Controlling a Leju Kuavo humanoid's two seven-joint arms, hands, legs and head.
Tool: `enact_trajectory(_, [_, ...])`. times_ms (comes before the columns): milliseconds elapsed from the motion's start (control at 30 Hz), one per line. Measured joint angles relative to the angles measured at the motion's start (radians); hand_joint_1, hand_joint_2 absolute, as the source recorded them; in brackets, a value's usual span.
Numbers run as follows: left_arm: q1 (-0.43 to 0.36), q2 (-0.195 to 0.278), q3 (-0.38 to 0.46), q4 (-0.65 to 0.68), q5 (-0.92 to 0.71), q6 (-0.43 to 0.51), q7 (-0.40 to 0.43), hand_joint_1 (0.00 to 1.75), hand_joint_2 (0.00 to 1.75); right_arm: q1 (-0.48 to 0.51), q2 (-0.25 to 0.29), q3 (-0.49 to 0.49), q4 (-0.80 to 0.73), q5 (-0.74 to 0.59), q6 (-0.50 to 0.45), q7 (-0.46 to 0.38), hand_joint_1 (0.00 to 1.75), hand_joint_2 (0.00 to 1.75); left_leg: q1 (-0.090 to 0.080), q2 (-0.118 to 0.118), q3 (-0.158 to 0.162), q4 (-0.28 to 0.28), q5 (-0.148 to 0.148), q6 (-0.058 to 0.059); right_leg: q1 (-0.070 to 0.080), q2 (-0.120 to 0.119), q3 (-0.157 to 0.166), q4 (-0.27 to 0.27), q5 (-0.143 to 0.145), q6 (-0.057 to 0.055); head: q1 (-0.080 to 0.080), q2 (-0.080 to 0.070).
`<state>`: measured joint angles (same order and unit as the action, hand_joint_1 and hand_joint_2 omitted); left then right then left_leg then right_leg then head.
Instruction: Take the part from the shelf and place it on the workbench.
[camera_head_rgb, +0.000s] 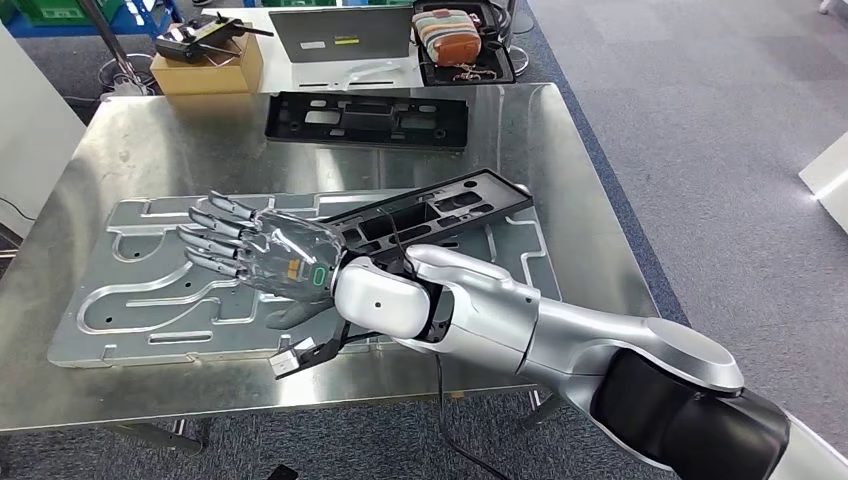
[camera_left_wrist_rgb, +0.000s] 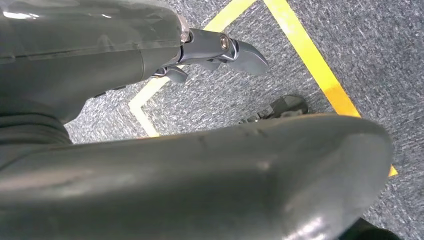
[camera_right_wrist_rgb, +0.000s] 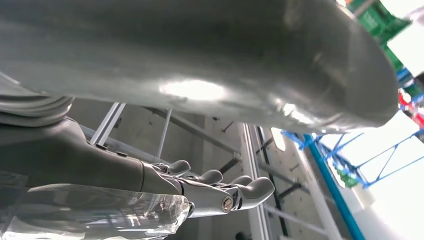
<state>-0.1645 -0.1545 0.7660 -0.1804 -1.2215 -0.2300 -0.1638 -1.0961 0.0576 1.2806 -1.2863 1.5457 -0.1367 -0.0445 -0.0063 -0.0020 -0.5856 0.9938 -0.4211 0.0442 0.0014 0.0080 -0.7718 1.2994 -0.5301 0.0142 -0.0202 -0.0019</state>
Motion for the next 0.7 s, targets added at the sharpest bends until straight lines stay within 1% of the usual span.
enact_trajectory(33, [0.000,0.000,0.000,0.000,-0.001,-0.003,0.001,0.00,0.00,0.002,-0.005,0.000,0.000,0.000,0.002,0.000,0.00,0.00,0.000,0.000,-0.001,0.002,-0.001,-0.001,-0.002,-0.001,0.013,-0.017,0.018,-0.001,0.000,0.000])
enact_trajectory(67, [0.000,0.000,0.000,0.000,-0.002,-0.005,0.002,0.00,0.00,0.003,-0.010,0.000,-0.001,0.000,0.003,0.000,0.00,0.00,0.000,-0.001,-0.001,0.005,-0.002,-0.003,-0.003,-0.002,0.045,-0.073,0.050,-0.003,0.000,0.000])
enact_trajectory(100, [0.000,-0.001,0.000,0.000,-0.003,-0.007,0.003,0.00,0.00,0.003,-0.013,-0.001,-0.003,0.000,0.003,-0.001,0.00,0.00,0.000,-0.001,-0.002,0.008,-0.005,-0.005,-0.002,-0.002,0.086,-0.147,0.078,-0.008,0.000,0.000])
enact_trajectory(133, [0.000,-0.002,0.000,0.000,-0.004,-0.009,0.005,0.00,0.00,0.003,-0.015,-0.002,-0.006,0.000,0.003,-0.001,0.00,0.00,-0.001,-0.001,-0.005,0.011,-0.006,-0.009,0.001,-0.002,0.122,-0.214,0.097,-0.013,0.000,0.000])
enact_trajectory(167, [0.000,-0.003,0.000,0.000,-0.004,-0.009,0.006,0.00,0.00,0.003,-0.017,-0.004,-0.009,0.000,0.004,-0.002,0.00,0.00,-0.001,-0.001,-0.007,0.012,-0.006,-0.013,0.004,-0.002,0.146,-0.260,0.106,-0.017,0.000,0.000])
enact_trajectory(200, [-0.001,-0.003,0.000,0.000,-0.004,-0.009,0.007,0.00,0.00,0.003,-0.020,-0.005,-0.012,0.000,0.004,-0.003,0.00,0.00,-0.001,-0.001,-0.009,0.012,-0.005,-0.018,0.007,-0.002,0.157,-0.282,0.107,-0.021,0.000,0.000])
enact_trajectory(233, [0.000,-0.004,0.000,0.000,-0.004,-0.009,0.008,0.00,0.00,0.003,-0.022,-0.006,-0.015,0.000,0.005,-0.004,0.00,0.00,0.000,-0.002,-0.010,0.011,-0.003,-0.023,0.009,-0.002,0.158,-0.287,0.109,-0.023,0.000,0.000])
enact_trajectory(267, [0.000,-0.004,0.000,0.000,-0.004,-0.009,0.008,0.00,0.00,0.003,-0.025,-0.006,-0.017,-0.001,0.006,-0.006,0.00,0.00,0.000,-0.002,-0.010,0.010,-0.001,-0.029,0.007,-0.003,0.158,-0.293,0.112,-0.027,0.000,0.000])
enact_trajectory(300, [0.001,-0.004,0.000,0.000,-0.004,-0.009,0.009,0.00,0.00,0.003,-0.026,-0.007,-0.019,-0.001,0.007,-0.007,0.00,0.00,-0.001,-0.003,-0.013,0.013,-0.007,-0.034,0.004,-0.005,0.159,-0.300,0.117,-0.032,0.000,0.000])
enact_trajectory(333, [0.002,-0.005,0.000,0.000,-0.004,-0.009,0.009,0.00,0.00,0.003,-0.027,-0.007,-0.021,-0.001,0.009,-0.008,0.00,0.00,-0.001,-0.003,-0.021,0.029,-0.025,-0.040,0.000,-0.007,0.160,-0.308,0.122,-0.037,0.000,0.000])
enact_trajectory(367, [0.002,-0.005,0.000,0.000,-0.004,-0.009,0.009,0.00,0.00,0.003,-0.028,-0.007,-0.023,-0.001,0.011,-0.009,0.00,0.00,-0.001,-0.003,-0.035,0.066,-0.055,-0.046,-0.005,-0.009,0.160,-0.314,0.127,-0.041,0.000,0.000])
enact_trajectory(400, [0.002,-0.005,0.000,0.000,-0.005,-0.009,0.009,0.00,0.00,0.003,-0.028,-0.008,-0.024,-0.001,0.012,-0.009,0.00,0.00,0.004,-0.003,-0.055,0.119,-0.092,-0.051,-0.007,-0.010,0.159,-0.315,0.130,-0.044,0.000,0.000])
enact_trajectory(433, [0.002,-0.005,0.000,0.000,-0.005,-0.009,0.010,0.00,0.00,0.005,-0.028,-0.008,-0.025,-0.001,0.014,-0.009,0.00,0.00,0.009,-0.003,-0.079,0.187,-0.129,-0.057,-0.007,-0.011,0.156,-0.314,0.131,-0.045,0.000,0.000])
enact_trajectory(467, [0.002,-0.005,0.000,0.000,-0.006,-0.009,0.010,0.00,0.00,0.008,-0.029,-0.008,-0.025,-0.001,0.016,-0.010,0.00,0.00,0.014,-0.003,-0.100,0.250,-0.153,-0.063,-0.008,-0.012,0.152,-0.311,0.132,-0.044,0.000,0.000])
enact_trajectory(500, [0.002,-0.005,0.000,0.000,-0.006,-0.010,0.011,0.00,0.00,0.012,-0.030,-0.008,-0.025,-0.002,0.018,-0.010,0.00,0.00,0.018,-0.002,-0.109,0.287,-0.160,-0.068,-0.008,-0.013,0.148,-0.307,0.132,-0.044,0.000,0.000])
enact_trajectory(533, [0.002,-0.005,0.000,0.000,-0.007,-0.010,0.012,0.00,0.00,0.016,-0.030,-0.008,-0.025,-0.002,0.020,-0.010,0.00,0.00,0.022,-0.002,-0.103,0.289,-0.149,-0.074,-0.010,-0.013,0.143,-0.301,0.133,-0.043,0.000,0.000])
enact_trajectory(567, [0.001,-0.005,0.000,0.000,-0.008,-0.011,0.013,0.00,0.00,0.020,-0.031,-0.008,-0.025,-0.002,0.022,-0.009,0.00,0.00,0.026,-0.002,-0.077,0.247,-0.121,-0.079,-0.012,-0.013,0.138,-0.295,0.132,-0.042,0.000,0.000])
enact_trajectory(600, [0.000,-0.005,0.000,0.000,-0.008,-0.011,0.014,0.00,0.00,0.022,-0.030,-0.008,-0.026,-0.002,0.025,-0.009,0.00,0.00,0.031,-0.001,-0.040,0.178,-0.090,-0.084,-0.014,-0.012,0.133,-0.288,0.132,-0.038,0.000,0.000])
enact_trajectory(633, [-0.001,-0.007,0.000,0.000,-0.009,-0.012,0.014,0.00,0.00,0.023,-0.030,-0.008,-0.026,-0.002,0.027,-0.008,0.00,0.00,0.031,-0.003,-0.004,0.111,-0.069,-0.088,-0.015,-0.011,0.126,-0.282,0.133,-0.033,0.000,0.000])
enact_trajectory(667, [-0.002,-0.008,0.000,0.000,-0.010,-0.012,0.015,0.00,0.00,0.025,-0.030,-0.009,-0.027,-0.002,0.030,-0.008,0.00,0.00,0.030,-0.005,0.021,0.062,-0.057,-0.086,-0.015,-0.009,0.120,-0.277,0.135,-0.026,0.000,0.000])
enact_trajectory(700, [-0.003,-0.010,0.000,0.000,-0.010,-0.012,0.016,0.00,0.00,0.027,-0.030,-0.009,-0.028,-0.002,0.033,-0.007,0.00,0.00,0.028,-0.007,0.033,0.036,-0.055,-0.083,-0.014,-0.008,0.115,-0.274,0.140,-0.018,0.000,0.000])
